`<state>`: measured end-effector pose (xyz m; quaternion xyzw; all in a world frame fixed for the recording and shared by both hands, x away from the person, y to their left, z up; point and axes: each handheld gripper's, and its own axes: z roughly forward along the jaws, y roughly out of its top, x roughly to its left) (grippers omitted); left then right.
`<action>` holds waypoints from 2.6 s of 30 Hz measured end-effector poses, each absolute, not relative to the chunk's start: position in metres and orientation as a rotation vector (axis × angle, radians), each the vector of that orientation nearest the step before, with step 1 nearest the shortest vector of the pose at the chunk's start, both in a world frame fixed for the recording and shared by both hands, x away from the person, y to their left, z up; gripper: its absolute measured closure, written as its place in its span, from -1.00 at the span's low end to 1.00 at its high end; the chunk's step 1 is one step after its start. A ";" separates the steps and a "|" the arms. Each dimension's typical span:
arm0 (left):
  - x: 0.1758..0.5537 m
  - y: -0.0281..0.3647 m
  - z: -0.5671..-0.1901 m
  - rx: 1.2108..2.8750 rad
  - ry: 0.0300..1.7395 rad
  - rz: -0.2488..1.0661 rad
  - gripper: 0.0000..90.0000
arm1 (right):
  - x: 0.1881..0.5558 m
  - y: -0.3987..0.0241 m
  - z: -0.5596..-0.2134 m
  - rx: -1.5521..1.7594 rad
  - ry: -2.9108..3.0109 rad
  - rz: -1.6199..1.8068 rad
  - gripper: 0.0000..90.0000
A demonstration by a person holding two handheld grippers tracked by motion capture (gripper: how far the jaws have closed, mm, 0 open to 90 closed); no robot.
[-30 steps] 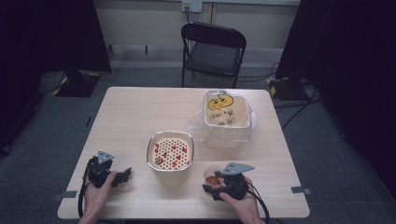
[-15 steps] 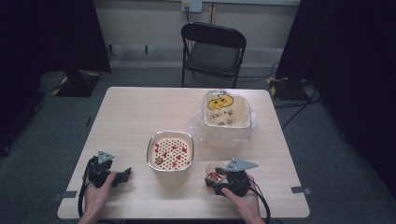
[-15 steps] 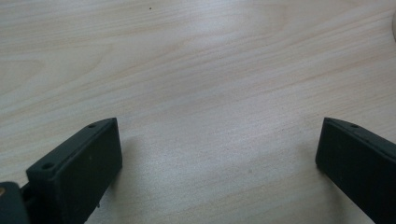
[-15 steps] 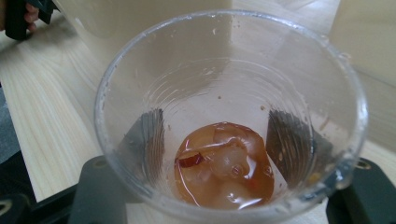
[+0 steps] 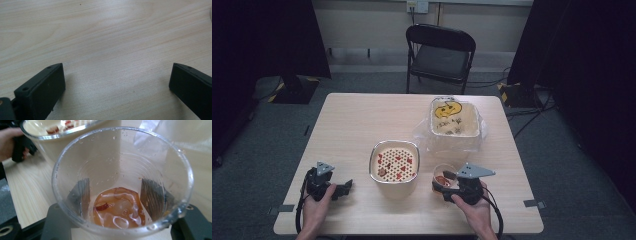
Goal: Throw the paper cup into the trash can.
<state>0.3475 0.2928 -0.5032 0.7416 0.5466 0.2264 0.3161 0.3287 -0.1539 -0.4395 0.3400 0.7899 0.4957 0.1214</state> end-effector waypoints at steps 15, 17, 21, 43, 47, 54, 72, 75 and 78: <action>0.347 0.293 -0.503 1.953 1.439 0.596 -1.00 | 0.332 -0.145 -0.404 0.925 2.208 1.543 -0.05; 0.347 0.293 -0.503 1.953 1.440 0.596 -1.00 | 0.334 -0.144 -0.400 0.914 2.195 1.564 -0.05; 0.347 0.293 -0.503 1.953 1.439 0.596 -1.00 | 0.336 -0.141 -0.391 0.904 2.165 1.594 -0.05; 0.347 0.293 -0.503 1.953 1.439 0.596 -1.00 | 0.391 -0.116 -0.345 0.898 1.958 1.707 -0.04; 0.347 0.293 -0.503 1.953 1.439 0.596 -1.00 | 0.399 -0.106 -0.337 0.845 1.955 1.605 -0.04; 0.347 0.293 -0.503 1.953 1.439 0.596 -1.00 | 0.410 -0.089 -0.325 0.737 1.988 1.380 -0.02; 0.348 0.292 -0.503 1.957 1.433 0.592 -1.00 | 0.405 -0.061 -0.322 0.455 2.034 0.970 0.02; 0.348 0.292 -0.503 1.958 1.433 0.592 -1.00 | 0.402 -0.055 -0.324 0.402 2.037 0.912 0.02; 0.348 0.292 -0.503 1.958 1.433 0.592 -1.00 | 0.400 -0.050 -0.326 0.363 2.045 0.859 0.03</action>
